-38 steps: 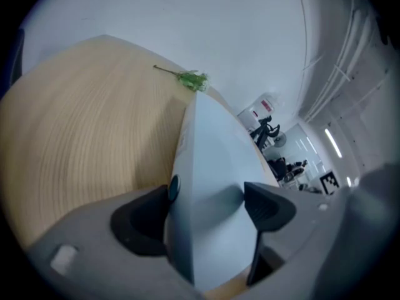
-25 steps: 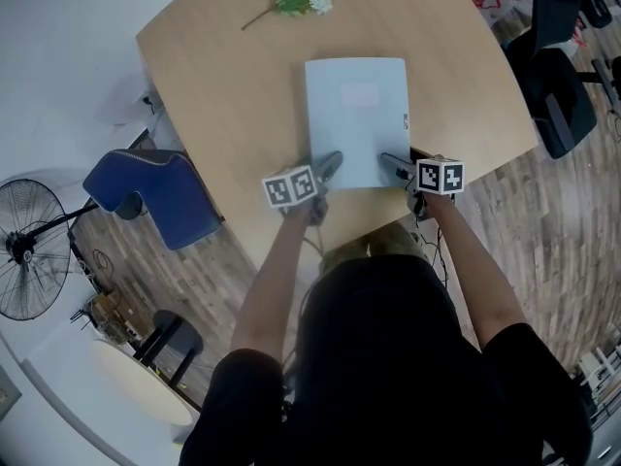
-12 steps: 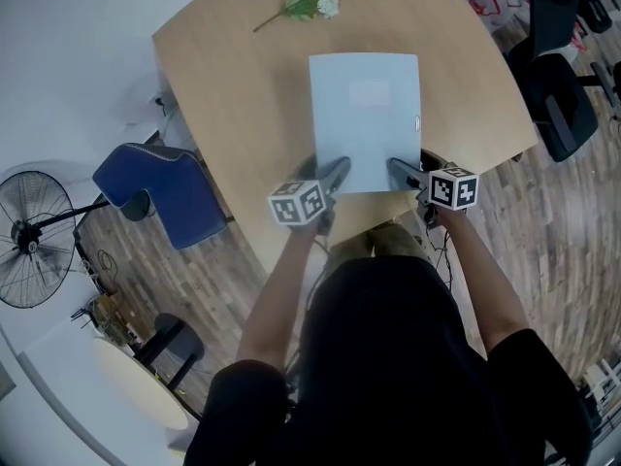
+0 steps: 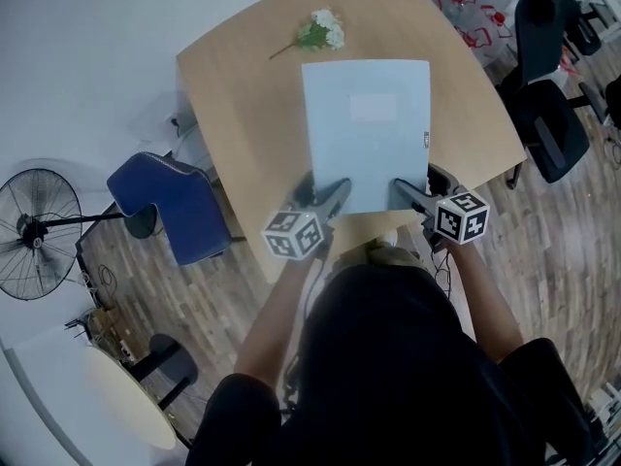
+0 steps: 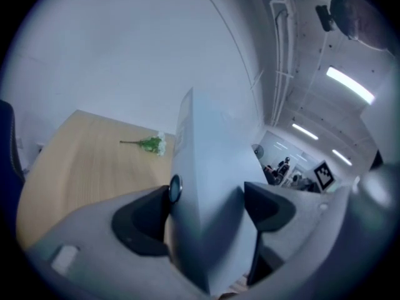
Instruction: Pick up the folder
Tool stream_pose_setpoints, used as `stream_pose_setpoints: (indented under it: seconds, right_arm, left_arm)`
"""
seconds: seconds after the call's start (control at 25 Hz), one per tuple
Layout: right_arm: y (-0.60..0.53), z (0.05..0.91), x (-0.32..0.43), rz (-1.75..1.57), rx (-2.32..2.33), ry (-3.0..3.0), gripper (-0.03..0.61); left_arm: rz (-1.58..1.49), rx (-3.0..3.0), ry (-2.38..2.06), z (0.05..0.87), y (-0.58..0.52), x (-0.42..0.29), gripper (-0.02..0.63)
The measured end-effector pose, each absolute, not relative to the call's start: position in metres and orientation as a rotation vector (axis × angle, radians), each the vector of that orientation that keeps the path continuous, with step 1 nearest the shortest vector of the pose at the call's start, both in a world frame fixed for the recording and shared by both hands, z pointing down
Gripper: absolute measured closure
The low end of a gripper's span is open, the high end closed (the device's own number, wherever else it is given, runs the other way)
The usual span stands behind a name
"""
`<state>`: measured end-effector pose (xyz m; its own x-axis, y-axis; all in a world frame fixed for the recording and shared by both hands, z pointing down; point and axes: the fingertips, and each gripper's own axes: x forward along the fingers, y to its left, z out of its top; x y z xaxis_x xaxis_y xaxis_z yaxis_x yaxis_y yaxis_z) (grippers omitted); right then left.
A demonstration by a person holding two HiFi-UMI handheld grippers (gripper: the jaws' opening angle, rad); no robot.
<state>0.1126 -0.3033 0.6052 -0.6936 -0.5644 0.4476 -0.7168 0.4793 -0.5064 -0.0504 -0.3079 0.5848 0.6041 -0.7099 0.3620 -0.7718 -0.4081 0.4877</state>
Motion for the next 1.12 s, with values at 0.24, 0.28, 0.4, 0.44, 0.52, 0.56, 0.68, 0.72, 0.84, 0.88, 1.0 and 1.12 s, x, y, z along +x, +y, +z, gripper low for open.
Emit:
stream_pose_setpoints:
  seconds: [0.24,0.28,0.4,0.44,0.52,0.56,0.68,0.72,0.84,0.88,1.0,1.12]
  right_arm:
    - [-0.292,0.529,0.116,0.774,1.157,-2.608,0.209]
    - [-0.291,0.516,0.117,0.757,1.164,-2.633,0.209]
    - [-0.287,0.48,0.117,0.66,1.18,-2.701,0.212]
    - [-0.286,0.47,0.116,0.608,1.183,-2.716,0.213]
    - [-0.282,0.45,0.113,0.499,1.183,-2.735,0.213]
    - [-0.279,0.441,0.112,0.451,1.179,-2.742,0.212]
    - [-0.279,0.415,0.109,0.35,1.171,-2.756,0.213]
    - [-0.279,0.408,0.109,0.32,1.174,-2.76,0.215]
    - [-0.274,0.388,0.111,0.205,1.192,-2.771,0.216]
    - [-0.273,0.383,0.111,0.166,1.198,-2.77,0.216]
    - [-0.273,0.37,0.111,0.076,1.219,-2.756,0.216]
    - [-0.274,0.361,0.112,0.038,1.249,-2.746,0.216]
  left_arm:
    - [0.049,2.333,-1.207,0.515,-0.292,-0.046,0.233]
    - [0.021,2.345,-1.216,0.503,-0.29,-0.047,0.233]
    - [-0.049,2.381,-1.23,0.47,-0.286,-0.048,0.233]
    - [-0.062,2.399,-1.236,0.461,-0.284,-0.049,0.233]
    - [-0.081,2.436,-1.25,0.445,-0.278,-0.051,0.233]
    - [-0.093,2.452,-1.257,0.437,-0.275,-0.052,0.233]
    - [-0.122,2.494,-1.276,0.414,-0.273,-0.053,0.233]
    - [-0.123,2.512,-1.284,0.406,-0.273,-0.052,0.233]
    - [-0.11,2.589,-1.303,0.386,-0.27,-0.049,0.233]
    - [-0.105,2.615,-1.306,0.38,-0.269,-0.048,0.233]
    - [-0.106,2.665,-1.301,0.37,-0.271,-0.048,0.233]
    - [-0.126,2.665,-1.289,0.365,-0.273,-0.046,0.233]
